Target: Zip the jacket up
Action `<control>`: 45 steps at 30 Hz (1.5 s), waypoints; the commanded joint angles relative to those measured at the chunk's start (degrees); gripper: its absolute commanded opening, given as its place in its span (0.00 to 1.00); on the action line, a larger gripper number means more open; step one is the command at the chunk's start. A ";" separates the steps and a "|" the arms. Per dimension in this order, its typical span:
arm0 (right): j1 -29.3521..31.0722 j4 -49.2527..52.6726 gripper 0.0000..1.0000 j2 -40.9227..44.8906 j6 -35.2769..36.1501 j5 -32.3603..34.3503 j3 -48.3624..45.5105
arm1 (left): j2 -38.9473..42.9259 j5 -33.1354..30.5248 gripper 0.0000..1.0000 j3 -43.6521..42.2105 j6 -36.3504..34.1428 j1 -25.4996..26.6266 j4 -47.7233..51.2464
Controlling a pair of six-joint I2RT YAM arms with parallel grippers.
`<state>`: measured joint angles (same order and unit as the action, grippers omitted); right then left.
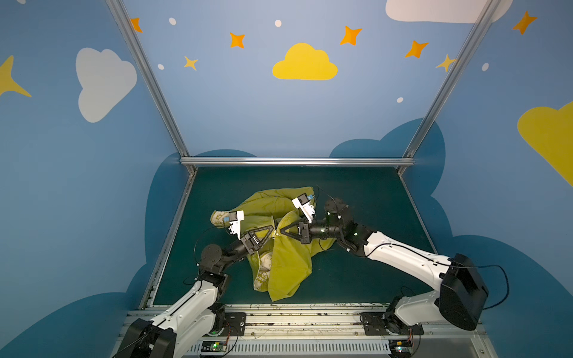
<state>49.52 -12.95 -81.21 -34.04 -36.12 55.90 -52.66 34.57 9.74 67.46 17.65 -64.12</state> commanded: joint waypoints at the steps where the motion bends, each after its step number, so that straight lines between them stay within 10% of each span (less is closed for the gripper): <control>1: 0.76 -1.03 0.00 -0.79 0.28 -0.81 -0.44 | 0.12 -0.14 0.03 0.53 -0.90 0.19 -2.14; 45: 1.45 4.47 0.00 -1.83 11.63 -0.14 0.34 | -3.59 5.32 0.03 6.57 -7.12 -1.83 14.50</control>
<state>49.87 -10.61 -82.46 -24.99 -36.01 54.41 -55.16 38.35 14.57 61.01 16.16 -47.51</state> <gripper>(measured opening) 0.050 0.047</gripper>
